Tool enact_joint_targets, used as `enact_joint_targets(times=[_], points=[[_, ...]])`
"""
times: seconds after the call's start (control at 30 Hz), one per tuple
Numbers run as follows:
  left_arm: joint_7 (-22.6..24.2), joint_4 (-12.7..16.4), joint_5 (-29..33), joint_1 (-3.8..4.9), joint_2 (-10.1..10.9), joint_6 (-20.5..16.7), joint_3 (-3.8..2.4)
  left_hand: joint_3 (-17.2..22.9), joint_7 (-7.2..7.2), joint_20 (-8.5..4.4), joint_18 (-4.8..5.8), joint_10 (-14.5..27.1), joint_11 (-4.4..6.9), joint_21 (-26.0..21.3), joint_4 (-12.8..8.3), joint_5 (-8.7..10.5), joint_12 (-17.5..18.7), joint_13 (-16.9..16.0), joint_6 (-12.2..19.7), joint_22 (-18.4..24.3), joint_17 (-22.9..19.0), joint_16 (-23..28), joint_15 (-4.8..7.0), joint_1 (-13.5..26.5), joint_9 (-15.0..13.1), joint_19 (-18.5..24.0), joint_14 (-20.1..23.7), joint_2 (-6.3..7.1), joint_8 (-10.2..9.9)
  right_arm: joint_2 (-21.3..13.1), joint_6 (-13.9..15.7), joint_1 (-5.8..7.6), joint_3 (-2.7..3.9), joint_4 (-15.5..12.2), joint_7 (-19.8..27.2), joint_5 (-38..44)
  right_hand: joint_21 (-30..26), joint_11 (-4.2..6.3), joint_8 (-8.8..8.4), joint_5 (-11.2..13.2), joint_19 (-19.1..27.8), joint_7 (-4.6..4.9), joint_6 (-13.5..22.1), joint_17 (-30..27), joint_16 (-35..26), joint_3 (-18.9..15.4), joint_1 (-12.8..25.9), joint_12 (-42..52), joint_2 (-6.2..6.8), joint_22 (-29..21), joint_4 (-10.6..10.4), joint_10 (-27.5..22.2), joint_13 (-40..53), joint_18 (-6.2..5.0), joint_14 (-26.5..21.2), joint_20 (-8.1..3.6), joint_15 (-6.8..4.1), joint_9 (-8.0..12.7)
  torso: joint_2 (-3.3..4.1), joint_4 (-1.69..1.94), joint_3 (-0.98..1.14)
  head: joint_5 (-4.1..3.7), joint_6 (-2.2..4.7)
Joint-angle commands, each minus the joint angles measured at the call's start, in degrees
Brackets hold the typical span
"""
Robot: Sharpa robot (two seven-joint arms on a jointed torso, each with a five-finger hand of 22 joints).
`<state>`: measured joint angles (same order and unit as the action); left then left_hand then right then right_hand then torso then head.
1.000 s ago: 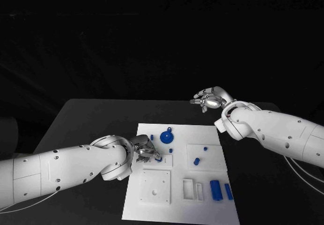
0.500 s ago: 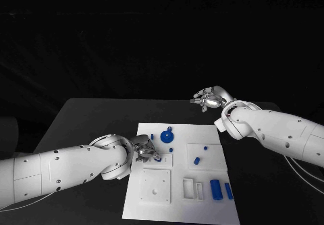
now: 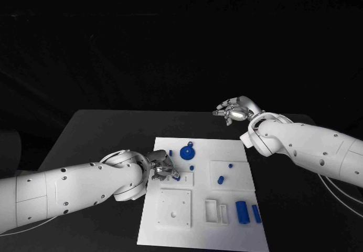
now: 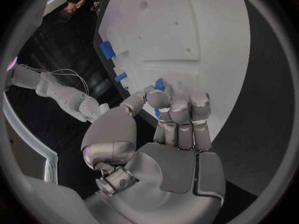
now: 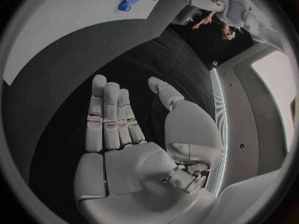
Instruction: Assemble the parts on the task board
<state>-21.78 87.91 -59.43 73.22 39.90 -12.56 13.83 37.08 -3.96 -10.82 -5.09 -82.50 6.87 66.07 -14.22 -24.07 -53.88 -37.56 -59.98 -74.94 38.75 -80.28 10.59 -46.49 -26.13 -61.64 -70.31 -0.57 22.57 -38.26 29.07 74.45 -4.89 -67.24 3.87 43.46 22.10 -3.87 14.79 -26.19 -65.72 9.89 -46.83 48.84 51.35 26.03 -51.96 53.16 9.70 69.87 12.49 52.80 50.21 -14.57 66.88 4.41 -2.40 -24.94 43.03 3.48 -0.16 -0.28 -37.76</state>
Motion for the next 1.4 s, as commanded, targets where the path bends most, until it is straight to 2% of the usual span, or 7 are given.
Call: enact_joint_targets(times=[0.03,0.13,0.4,0.73,1.27,1.4], points=[[-0.3,0.2,-0.6,-0.12,0.0,-0.7,0.01,0.5,5.57,-4.84,-0.96,1.1,1.09,0.3,-0.4,-1.96,-0.5,0.1,-11.5,-1.0,-0.2,-0.5,3.1,0.3,-18.9,0.5,-2.6,-1.39,0.2,0.1,-0.4,0.03,0.03,-0.1,0.3,0.7,-0.4,0.06,0.32,-0.3,0.4,0.32,0.0,0.0,-0.3,-0.3,-0.1,0.2,-0.41,0.1,0.0,-0.3,-0.1,-0.43,-0.5,-0.15,0.04,0.1,-0.01,-0.02,0.04,0.01,0.13],[-0.3,0.2,-0.3,-0.18,0.0,-0.5,0.01,0.6,5.63,-4.81,-0.98,1.2,1.1,0.4,-0.8,-3.22,-0.8,0.1,-11.7,-0.9,-0.3,-0.8,3.12,0.8,-19.0,0.6,-2.6,-1.73,0.2,0.2,-0.4,0.02,0.03,0.0,0.2,1.0,-0.6,0.02,0.32,-1.0,0.6,0.36,0.0,0.1,-0.4,-0.5,0.1,0.4,-0.33,0.2,0.1,-0.6,-0.4,-0.43,-0.7,-0.07,0.09,0.1,-0.02,-0.04,0.04,0.02,0.16],[-0.3,0.1,0.0,-0.42,-0.2,-0.2,0.01,0.6,5.64,-4.8,-0.99,1.2,1.13,0.5,-0.9,-3.4,-1.0,0.2,-11.7,-0.9,-0.3,-0.9,3.12,1.0,-19.1,0.7,-2.5,-1.87,0.3,0.1,-0.5,0.02,0.03,-0.1,0.2,1.0,-0.7,0.0,0.35,-1.4,0.6,0.38,0.0,0.1,-0.4,-0.6,0.2,0.5,-0.34,0.2,0.1,-0.7,-0.5,-0.43,-0.7,-0.03,0.11,0.1,0.0,-0.05,0.01,-0.02,0.12],[-0.1,-0.4,-0.6,-0.91,-0.8,0.0,0.01,0.7,5.65,-4.81,-1.1,1.4,1.14,0.7,-1.0,-1.13,-1.4,0.4,-11.7,-0.8,-0.7,-1.2,3.14,1.6,-19.3,0.8,-2.4,-1.97,0.1,0.2,-0.5,0.02,0.03,-0.1,0.2,1.0,-0.7,-0.01,0.37,-1.5,0.6,0.38,0.0,0.2,-0.4,-0.7,0.3,0.6,-0.37,0.2,0.1,-0.8,-0.6,-0.43,-0.8,-0.01,0.12,0.1,0.02,-0.06,-0.02,-0.16,0.07],[0.3,-0.2,-2.1,-1.06,-0.8,-0.9,0.0,0.9,5.66,-4.83,-1.17,1.5,1.15,0.8,-1.1,-0.66,-1.5,0.6,-11.7,-0.7,-0.8,-1.2,3.16,1.5,-19.3,0.8,-2.4,-1.94,0.1,0.3,-0.6,0.02,0.03,-0.1,0.1,1.0,-0.8,-0.02,0.4,-1.6,0.7,0.39,0.0,0.2,-0.5,-0.8,0.5,0.8,-0.45,0.3,0.0,-0.9,-0.8,-0.43,-0.8,0.02,0.13,0.1,0.0,-0.03,-0.04,-0.17,0.1],[0.3,0.0,-2.4,-1.09,-0.7,-0.1,0.0,1.0,5.67,-4.83,-1.18,1.5,1.15,0.8,-1.1,-0.74,-1.5,0.6,-11.7,-0.7,-0.9,-1.3,3.16,1.4,-19.3,0.8,-2.4,-1.96,0.1,0.3,-0.6,0.02,0.03,-0.1,0.1,1.0,-0.8,-0.02,0.41,-1.6,0.7,0.39,0.0,0.2,-0.5,-0.9,0.5,0.8,-0.46,0.3,0.0,-0.9,-0.8,-0.43,-0.8,0.03,0.14,0.1,0.01,-0.01,-0.03,-0.19,0.09]])
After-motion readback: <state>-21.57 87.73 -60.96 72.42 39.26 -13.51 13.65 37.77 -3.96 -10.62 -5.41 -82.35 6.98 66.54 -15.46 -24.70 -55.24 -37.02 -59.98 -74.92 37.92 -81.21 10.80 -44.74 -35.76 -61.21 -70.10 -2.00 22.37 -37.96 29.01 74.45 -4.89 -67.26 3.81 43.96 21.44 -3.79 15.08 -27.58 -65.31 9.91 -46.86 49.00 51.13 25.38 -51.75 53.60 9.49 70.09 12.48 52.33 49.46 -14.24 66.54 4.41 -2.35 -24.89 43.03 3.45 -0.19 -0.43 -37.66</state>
